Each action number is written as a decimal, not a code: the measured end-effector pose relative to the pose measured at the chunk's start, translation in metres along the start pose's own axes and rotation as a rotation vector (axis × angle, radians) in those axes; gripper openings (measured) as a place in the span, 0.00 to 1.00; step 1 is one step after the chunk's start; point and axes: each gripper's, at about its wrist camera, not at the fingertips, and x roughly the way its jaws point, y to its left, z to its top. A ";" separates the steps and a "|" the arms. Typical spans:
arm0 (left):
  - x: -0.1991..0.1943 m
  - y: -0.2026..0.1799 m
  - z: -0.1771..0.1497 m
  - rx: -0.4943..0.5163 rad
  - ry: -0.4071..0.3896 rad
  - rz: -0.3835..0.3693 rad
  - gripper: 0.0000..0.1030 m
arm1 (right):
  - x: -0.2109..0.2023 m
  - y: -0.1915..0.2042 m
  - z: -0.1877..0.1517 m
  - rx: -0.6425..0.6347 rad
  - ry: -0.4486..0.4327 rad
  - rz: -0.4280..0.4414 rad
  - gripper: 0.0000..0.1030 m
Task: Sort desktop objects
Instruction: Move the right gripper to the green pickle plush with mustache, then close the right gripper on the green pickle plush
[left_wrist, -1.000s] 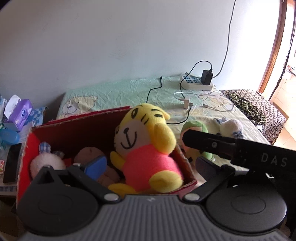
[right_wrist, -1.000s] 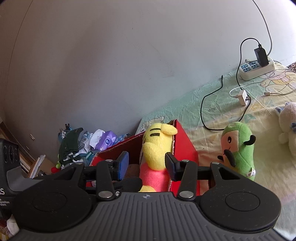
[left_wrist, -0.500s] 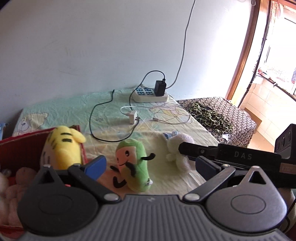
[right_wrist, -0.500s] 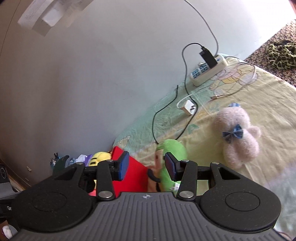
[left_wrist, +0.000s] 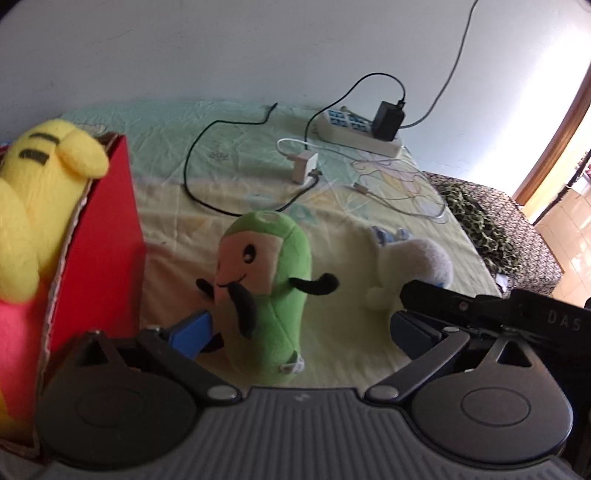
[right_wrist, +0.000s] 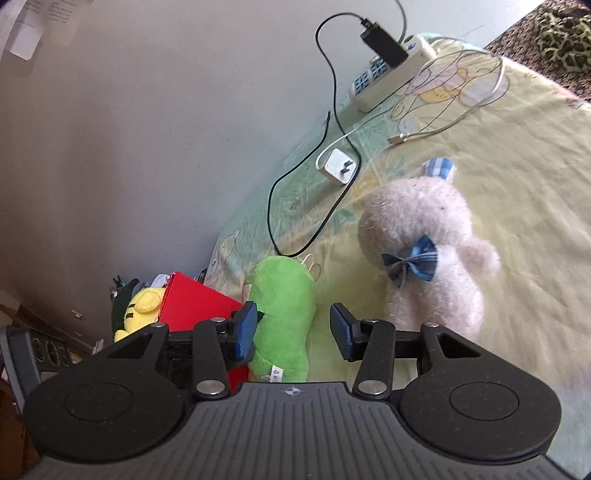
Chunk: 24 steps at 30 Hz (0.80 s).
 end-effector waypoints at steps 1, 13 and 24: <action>0.003 0.001 0.000 0.004 -0.004 0.021 0.99 | 0.008 0.003 0.003 -0.013 0.016 0.007 0.51; 0.049 0.014 0.003 0.038 0.036 0.082 0.79 | 0.086 0.009 0.018 -0.034 0.219 -0.019 0.64; 0.053 0.006 0.002 0.015 0.075 0.040 0.62 | 0.073 0.009 0.018 -0.074 0.194 -0.026 0.55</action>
